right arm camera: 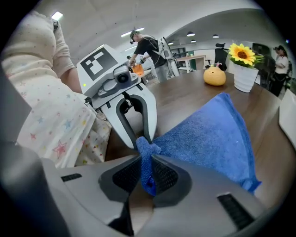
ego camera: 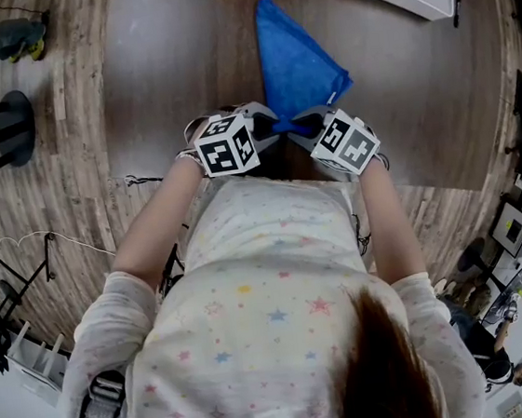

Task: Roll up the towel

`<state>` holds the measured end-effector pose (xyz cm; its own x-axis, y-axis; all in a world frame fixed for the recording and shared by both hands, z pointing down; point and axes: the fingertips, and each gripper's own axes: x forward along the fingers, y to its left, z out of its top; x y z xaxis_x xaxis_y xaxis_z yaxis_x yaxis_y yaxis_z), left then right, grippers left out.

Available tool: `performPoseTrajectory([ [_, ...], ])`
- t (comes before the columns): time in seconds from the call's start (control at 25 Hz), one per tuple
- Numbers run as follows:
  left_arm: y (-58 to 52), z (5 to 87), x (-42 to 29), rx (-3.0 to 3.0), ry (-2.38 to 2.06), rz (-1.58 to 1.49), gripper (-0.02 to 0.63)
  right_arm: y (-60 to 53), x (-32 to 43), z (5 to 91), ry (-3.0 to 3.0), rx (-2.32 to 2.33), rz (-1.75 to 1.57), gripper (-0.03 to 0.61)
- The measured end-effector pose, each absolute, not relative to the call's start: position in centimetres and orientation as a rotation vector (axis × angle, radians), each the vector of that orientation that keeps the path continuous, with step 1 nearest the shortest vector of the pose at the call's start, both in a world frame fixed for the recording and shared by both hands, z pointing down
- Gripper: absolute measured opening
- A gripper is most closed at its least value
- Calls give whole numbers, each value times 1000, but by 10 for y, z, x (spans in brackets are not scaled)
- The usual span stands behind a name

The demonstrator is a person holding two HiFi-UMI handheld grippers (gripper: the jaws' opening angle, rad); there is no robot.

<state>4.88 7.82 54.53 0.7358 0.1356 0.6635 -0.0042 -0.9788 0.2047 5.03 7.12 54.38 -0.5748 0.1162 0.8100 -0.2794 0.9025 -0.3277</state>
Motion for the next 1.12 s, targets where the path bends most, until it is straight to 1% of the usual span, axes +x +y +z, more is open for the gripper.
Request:
performPoseTrajectory([
  [0.4, 69, 544, 50, 2521, 69, 935, 63, 64, 53, 542, -2120, 90, 602, 74],
  [0.56, 64, 545, 46, 2486, 48, 920, 60, 59, 51, 533, -2163, 134, 490, 103],
  [0.8, 64, 545, 44, 2477, 48, 929, 60, 56, 43, 515, -2212, 167, 287, 103],
  [0.92, 61, 544, 45, 2472, 43, 932, 60, 57, 41, 507, -2240, 162, 265, 97],
  [1.04, 57, 544, 46, 2458, 38, 925, 60, 61, 43, 518, -2193, 137, 211, 96],
  [1.12, 56, 544, 46, 2462, 37, 920, 61, 58, 45, 527, -2150, 161, 171, 73],
])
